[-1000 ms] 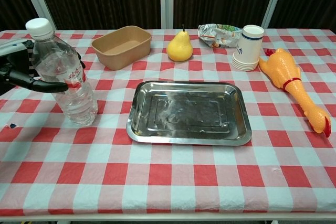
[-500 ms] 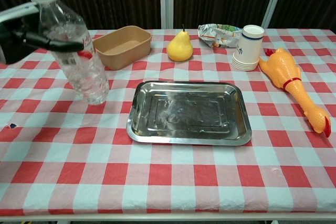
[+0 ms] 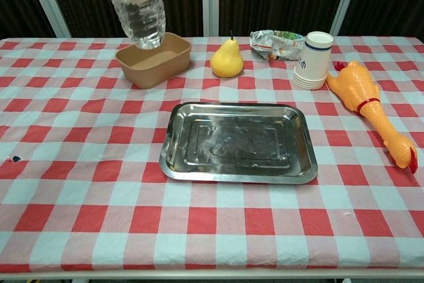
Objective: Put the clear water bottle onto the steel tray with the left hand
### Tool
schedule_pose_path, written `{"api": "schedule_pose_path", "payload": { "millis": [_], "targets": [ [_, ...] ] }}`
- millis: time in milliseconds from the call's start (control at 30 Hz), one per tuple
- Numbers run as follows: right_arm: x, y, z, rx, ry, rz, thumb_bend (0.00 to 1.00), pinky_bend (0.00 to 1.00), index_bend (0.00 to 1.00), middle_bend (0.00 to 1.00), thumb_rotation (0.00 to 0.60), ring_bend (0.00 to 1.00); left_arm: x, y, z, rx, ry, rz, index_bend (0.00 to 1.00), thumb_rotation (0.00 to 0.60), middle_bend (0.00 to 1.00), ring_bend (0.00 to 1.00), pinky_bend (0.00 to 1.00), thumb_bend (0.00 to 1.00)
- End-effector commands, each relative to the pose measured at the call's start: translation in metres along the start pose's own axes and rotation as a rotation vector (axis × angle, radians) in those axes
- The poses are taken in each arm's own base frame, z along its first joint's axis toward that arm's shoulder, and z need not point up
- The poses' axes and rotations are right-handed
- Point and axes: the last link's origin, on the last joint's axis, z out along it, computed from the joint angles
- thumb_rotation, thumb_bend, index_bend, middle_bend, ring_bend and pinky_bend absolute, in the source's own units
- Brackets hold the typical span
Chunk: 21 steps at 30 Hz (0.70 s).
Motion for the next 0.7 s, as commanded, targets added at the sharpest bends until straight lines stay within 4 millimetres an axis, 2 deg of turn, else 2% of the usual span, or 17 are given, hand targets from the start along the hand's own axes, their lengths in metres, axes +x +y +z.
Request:
{"api": "schedule_pose_path", "payload": {
  "millis": [33, 100, 200, 267, 333, 467, 533, 600, 700],
  "targets": [
    [0.001, 0.000, 0.000, 0.002, 0.005, 0.003, 0.11, 0.00, 0.00, 0.00, 0.600, 0.00, -0.009, -0.031, -0.007, 0.102, -0.023, -0.001, 0.58, 0.600, 0.63, 0.47, 0.48, 0.20],
    [0.002, 0.000, 0.000, 0.001, 0.008, 0.004, 0.11, 0.00, 0.00, 0.00, 0.600, 0.00, -0.005, -0.017, 0.003, 0.039, -0.013, 0.020, 0.58, 0.600, 0.63, 0.47, 0.48, 0.20],
    [0.001, 0.000, 0.000, -0.001, 0.004, 0.001, 0.11, 0.00, 0.00, 0.00, 0.600, 0.00, 0.000, 0.021, 0.018, -0.090, -0.009, 0.039, 0.58, 0.600, 0.63, 0.47, 0.48, 0.21],
    [0.001, 0.000, 0.001, -0.001, 0.004, 0.000, 0.11, 0.00, 0.00, 0.00, 0.600, 0.00, 0.002, 0.034, 0.020, -0.124, -0.012, 0.025, 0.58, 0.600, 0.63, 0.47, 0.48, 0.21],
    [0.001, 0.000, 0.001, -0.002, 0.003, 0.002, 0.11, 0.00, 0.00, 0.00, 0.600, 0.00, 0.002, 0.027, 0.014, -0.099, -0.020, 0.031, 0.58, 0.600, 0.63, 0.47, 0.48, 0.21],
    [0.001, 0.001, 0.002, -0.004, 0.002, 0.005, 0.11, 0.00, 0.00, 0.00, 0.600, 0.00, -0.010, -0.028, -0.007, 0.096, -0.058, 0.001, 0.57, 0.600, 0.63, 0.47, 0.48, 0.21],
    [0.002, 0.002, 0.002, -0.003, 0.004, 0.005, 0.11, 0.00, 0.00, 0.00, 0.600, 0.00, -0.012, -0.038, -0.005, 0.127, -0.060, 0.005, 0.57, 0.600, 0.63, 0.47, 0.48, 0.21],
    [0.002, 0.002, 0.001, -0.003, 0.004, 0.005, 0.11, 0.00, 0.00, 0.00, 0.600, 0.00, -0.009, -0.024, 0.004, 0.074, -0.045, 0.004, 0.57, 0.600, 0.63, 0.47, 0.48, 0.21],
    [0.001, 0.002, 0.002, -0.002, 0.003, 0.002, 0.11, 0.00, 0.00, 0.00, 0.600, 0.00, -0.001, 0.015, 0.021, -0.065, -0.032, 0.023, 0.57, 0.600, 0.63, 0.47, 0.48, 0.21]
  ]
}}
